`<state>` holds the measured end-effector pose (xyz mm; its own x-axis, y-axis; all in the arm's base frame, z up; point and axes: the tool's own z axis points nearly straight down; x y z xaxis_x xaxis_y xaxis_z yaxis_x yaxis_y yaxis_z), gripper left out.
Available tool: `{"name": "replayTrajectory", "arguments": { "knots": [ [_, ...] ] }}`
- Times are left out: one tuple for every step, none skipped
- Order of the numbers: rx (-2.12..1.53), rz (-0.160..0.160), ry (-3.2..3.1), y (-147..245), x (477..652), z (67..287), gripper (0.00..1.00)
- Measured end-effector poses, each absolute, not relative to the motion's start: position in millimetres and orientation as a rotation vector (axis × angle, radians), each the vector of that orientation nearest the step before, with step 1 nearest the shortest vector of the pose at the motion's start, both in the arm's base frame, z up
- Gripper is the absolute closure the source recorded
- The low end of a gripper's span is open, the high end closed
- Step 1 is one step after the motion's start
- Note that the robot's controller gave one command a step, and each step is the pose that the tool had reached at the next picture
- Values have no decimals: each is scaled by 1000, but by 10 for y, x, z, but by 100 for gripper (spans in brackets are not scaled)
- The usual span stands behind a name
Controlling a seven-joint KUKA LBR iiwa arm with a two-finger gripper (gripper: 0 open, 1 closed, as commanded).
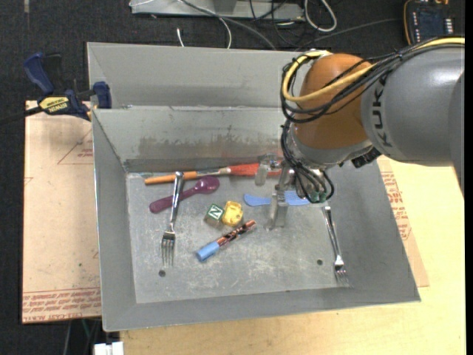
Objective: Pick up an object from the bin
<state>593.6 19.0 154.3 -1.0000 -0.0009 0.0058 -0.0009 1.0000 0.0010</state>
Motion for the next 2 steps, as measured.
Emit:
{"name": "replayTrajectory", "arguments": {
  "knots": [
    [0, -2, -3143, 188, 5949, 1593, 0],
    [493, -6, -3098, 588, 5731, 687, 0]
  ]
}}
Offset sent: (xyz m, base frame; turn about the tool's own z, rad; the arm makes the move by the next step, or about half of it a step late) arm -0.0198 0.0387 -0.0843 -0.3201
